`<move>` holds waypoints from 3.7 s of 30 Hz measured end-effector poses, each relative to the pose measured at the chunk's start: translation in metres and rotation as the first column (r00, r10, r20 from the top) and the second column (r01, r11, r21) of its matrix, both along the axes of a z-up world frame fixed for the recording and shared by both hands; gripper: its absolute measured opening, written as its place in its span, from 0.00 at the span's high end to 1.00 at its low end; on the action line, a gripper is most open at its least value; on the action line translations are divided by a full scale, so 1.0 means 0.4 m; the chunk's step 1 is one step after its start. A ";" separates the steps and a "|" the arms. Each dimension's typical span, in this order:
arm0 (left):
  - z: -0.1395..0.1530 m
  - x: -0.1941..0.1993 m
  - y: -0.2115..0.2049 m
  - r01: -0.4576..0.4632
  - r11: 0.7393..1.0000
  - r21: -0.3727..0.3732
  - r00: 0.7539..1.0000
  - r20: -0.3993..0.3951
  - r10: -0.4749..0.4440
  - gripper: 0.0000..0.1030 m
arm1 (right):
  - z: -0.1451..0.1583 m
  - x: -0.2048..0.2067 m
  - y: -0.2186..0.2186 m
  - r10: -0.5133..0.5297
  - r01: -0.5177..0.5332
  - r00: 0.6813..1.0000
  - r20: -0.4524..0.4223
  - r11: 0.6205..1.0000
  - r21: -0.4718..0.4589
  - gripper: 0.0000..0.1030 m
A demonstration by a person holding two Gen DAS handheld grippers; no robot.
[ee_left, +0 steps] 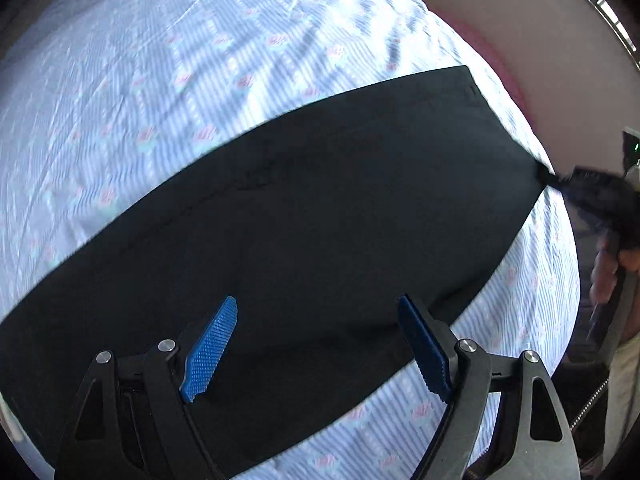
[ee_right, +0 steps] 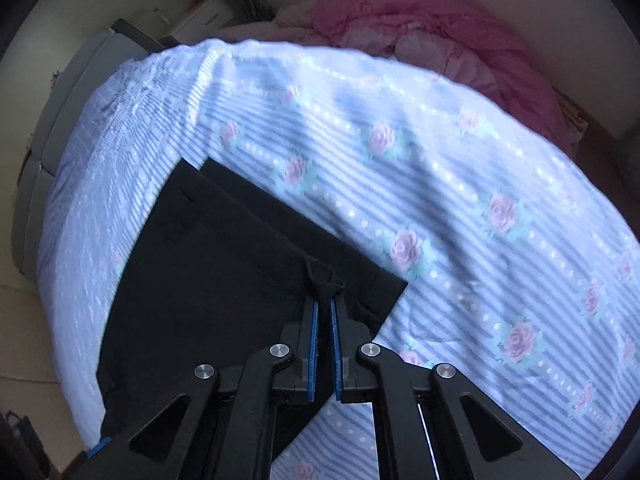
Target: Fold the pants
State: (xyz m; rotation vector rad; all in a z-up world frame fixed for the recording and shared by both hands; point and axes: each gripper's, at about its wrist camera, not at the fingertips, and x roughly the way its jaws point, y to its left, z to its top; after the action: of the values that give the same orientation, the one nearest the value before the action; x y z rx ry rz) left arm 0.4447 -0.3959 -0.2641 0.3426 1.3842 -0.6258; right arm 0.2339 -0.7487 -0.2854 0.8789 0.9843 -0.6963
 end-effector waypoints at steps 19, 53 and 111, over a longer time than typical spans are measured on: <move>0.115 -0.200 0.401 -0.273 0.959 0.078 0.961 0.073 0.267 0.20 | 0.330 -0.006 0.329 0.357 -0.408 0.912 -0.199 0.826 -0.388 0.47; -0.068 -0.441 1.263 -0.672 0.739 0.043 0.740 0.004 0.672 0.18 | -0.118 0.027 1.554 0.903 -0.897 0.400 -0.153 0.421 0.137 0.47; -0.001 -0.653 1.175 -0.903 0.425 0.068 0.428 0.038 0.903 0.18 | -0.150 0.141 1.573 0.993 -0.992 0.072 -0.098 0.082 0.099 0.54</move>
State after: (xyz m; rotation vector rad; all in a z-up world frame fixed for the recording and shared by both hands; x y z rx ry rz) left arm 0.1836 0.0740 -0.2645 -0.3864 1.3626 0.3649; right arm 0.2904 -0.1194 -0.3453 -0.0673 1.4391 0.5284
